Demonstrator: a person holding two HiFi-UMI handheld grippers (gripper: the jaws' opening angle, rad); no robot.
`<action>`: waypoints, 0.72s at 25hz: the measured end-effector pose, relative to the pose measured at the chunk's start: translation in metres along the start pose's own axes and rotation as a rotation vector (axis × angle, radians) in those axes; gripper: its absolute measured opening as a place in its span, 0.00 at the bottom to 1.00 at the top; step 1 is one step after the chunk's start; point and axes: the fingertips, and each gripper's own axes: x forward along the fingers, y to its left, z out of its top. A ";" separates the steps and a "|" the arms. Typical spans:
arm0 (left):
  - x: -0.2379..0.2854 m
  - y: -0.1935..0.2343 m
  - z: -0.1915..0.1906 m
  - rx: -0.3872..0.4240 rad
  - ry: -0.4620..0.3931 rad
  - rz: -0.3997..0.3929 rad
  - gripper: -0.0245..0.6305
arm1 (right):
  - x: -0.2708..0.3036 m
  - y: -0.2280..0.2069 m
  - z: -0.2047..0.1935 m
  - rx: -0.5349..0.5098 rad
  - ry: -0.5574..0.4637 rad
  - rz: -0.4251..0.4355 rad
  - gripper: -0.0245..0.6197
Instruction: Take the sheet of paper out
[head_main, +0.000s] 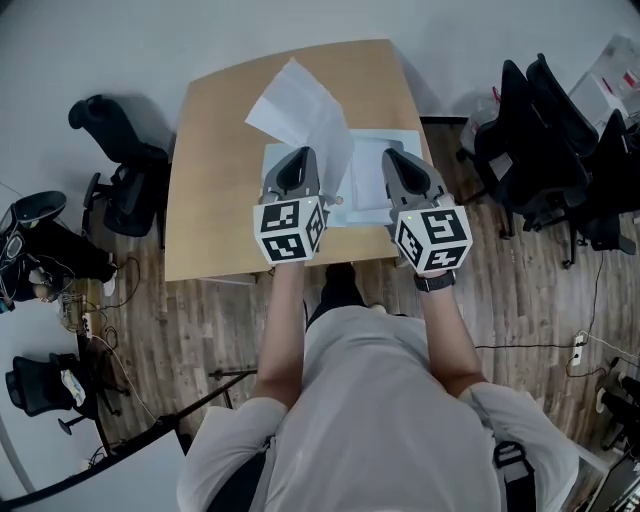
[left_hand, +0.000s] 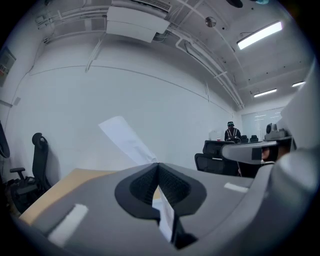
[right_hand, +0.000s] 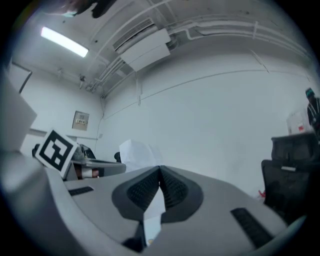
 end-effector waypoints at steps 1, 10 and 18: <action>-0.003 -0.006 0.003 0.008 -0.009 -0.004 0.05 | -0.005 -0.002 0.000 -0.035 0.007 -0.022 0.06; -0.018 -0.044 0.011 0.040 -0.037 -0.022 0.05 | -0.036 -0.015 0.000 -0.040 0.005 -0.082 0.06; -0.021 -0.055 0.003 0.039 -0.008 -0.026 0.05 | -0.047 -0.012 -0.009 -0.025 0.017 -0.067 0.06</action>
